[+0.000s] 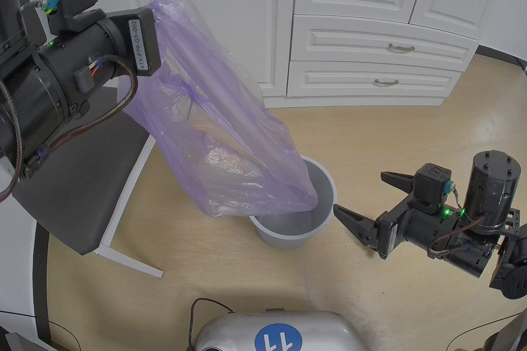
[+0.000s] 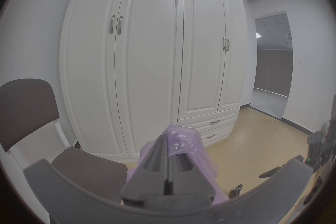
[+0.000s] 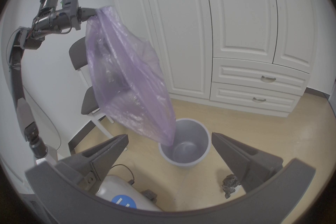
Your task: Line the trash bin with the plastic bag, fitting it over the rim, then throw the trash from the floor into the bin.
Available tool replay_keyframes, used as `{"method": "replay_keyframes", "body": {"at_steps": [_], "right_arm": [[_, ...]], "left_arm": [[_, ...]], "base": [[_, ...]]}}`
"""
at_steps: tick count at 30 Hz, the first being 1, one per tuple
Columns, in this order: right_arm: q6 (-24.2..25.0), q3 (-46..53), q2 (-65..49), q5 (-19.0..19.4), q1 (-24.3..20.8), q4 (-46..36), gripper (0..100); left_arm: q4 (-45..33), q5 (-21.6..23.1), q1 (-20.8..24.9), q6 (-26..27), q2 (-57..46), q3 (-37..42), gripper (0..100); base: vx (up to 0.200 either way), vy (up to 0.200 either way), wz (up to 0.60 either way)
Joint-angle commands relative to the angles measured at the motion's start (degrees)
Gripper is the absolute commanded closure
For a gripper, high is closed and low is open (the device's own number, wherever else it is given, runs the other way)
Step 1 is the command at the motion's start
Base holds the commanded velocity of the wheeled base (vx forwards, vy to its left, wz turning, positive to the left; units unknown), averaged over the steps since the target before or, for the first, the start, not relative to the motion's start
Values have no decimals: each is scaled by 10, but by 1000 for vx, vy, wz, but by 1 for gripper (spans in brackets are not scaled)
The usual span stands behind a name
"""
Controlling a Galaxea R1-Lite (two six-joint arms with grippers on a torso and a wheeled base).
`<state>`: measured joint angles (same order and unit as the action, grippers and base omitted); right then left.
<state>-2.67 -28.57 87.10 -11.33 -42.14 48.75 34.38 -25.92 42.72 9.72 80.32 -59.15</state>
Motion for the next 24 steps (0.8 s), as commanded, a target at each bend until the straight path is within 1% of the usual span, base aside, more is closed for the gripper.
{"method": "replay_keyframes", "body": {"at_steps": [1,9,12,14,17,18,19,21,24], "right_arm": [[2,-21,13,-22,1,-21,0],[12,-25,22,-47,1,-45,0],[31,-45,16,-54,0,-81,0],[52,-61,11,-54,-2,-102,0],[87,-90,-8,-53,-6,-157,0],[87,-90,-8,-53,-6,-157,0],[108,-110,-26,-46,-8,-207,0],[137,-134,-46,-34,-12,-267,0],[179,-176,-83,11,-21,-366,0]], "left_arm": [[4,0,-14,0,-13,16,100],[5,0,-20,0,-17,14,100],[6,1,-20,0,-17,15,100],[5,1,-20,0,-17,15,100],[6,1,-21,0,-15,14,100],[6,1,-21,0,-15,14,100],[6,1,-21,0,-15,14,100],[6,1,-21,0,-15,14,100],[6,1,-21,0,-15,14,100]], "base": [[0,0,0],[0,0,0],[0,0,0],[0,0,0],[0,0,0],[0,0,0],[0,0,0],[0,0,0],[0,0,0]]}}
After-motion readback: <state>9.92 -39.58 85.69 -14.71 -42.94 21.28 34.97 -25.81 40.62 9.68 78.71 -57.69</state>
